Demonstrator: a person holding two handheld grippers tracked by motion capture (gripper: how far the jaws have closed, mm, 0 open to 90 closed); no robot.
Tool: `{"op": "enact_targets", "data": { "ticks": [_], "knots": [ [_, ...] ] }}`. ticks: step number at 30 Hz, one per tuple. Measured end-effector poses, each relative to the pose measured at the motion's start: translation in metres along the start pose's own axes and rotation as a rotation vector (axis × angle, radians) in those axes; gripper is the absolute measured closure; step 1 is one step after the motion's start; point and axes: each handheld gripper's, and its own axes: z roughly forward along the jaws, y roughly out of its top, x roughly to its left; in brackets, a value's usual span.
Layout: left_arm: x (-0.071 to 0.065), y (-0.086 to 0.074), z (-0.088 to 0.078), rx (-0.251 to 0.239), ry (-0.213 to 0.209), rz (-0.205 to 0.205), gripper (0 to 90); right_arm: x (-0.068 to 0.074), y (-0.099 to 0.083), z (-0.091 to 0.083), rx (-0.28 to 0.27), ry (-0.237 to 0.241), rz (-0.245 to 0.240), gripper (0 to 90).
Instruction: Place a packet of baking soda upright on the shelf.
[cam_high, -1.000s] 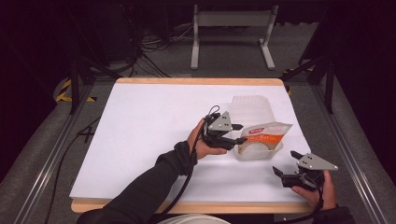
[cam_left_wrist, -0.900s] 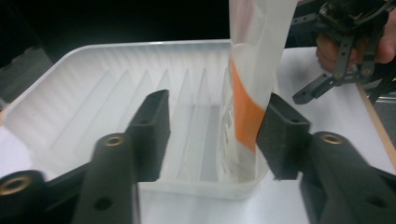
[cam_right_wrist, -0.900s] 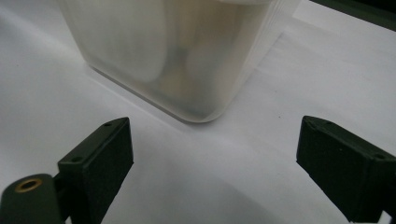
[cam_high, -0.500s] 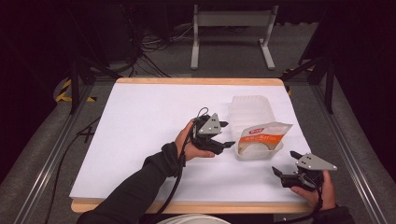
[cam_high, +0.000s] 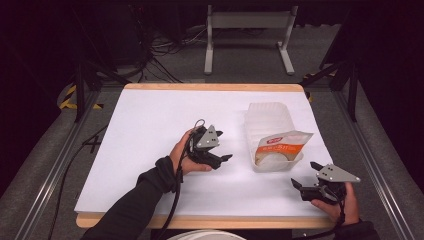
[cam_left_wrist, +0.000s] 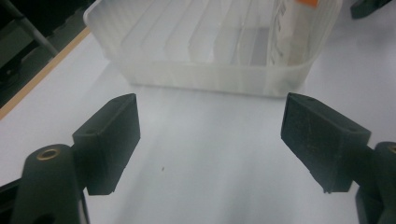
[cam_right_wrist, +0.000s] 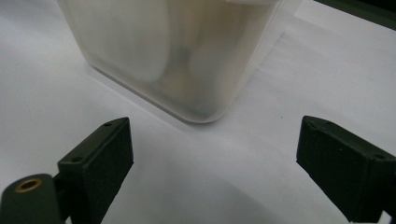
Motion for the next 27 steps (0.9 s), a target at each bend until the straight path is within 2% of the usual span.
{"op": "enact_targets", "data": {
  "ticks": [2,5,8,11,16,27],
  "knots": [
    [0.003,-0.01,-0.008,0.024,0.026,0.004,17.7,0.0,0.0,0.0,-0.001,-0.001,-0.002,11.5],
    [0.006,-0.016,-0.014,0.039,0.044,0.002,17.1,0.0,0.0,0.0,0.0,-0.002,-0.002,11.5],
    [0.01,-0.027,-0.026,0.054,0.068,-0.017,16.3,0.0,0.0,0.0,-0.001,-0.003,-0.002,11.5],
    [0.012,-0.036,-0.037,0.076,0.107,-0.005,15.9,0.0,0.001,0.0,0.0,-0.003,-0.005,11.5],
    [0.01,-0.053,-0.056,0.096,0.128,-0.013,14.7,0.002,0.002,0.0,-0.003,-0.004,-0.013,11.5],
    [0.003,-0.09,-0.083,0.132,0.162,-0.039,14.0,0.002,0.003,-0.001,-0.003,-0.007,-0.018,11.4]
  ]
}}
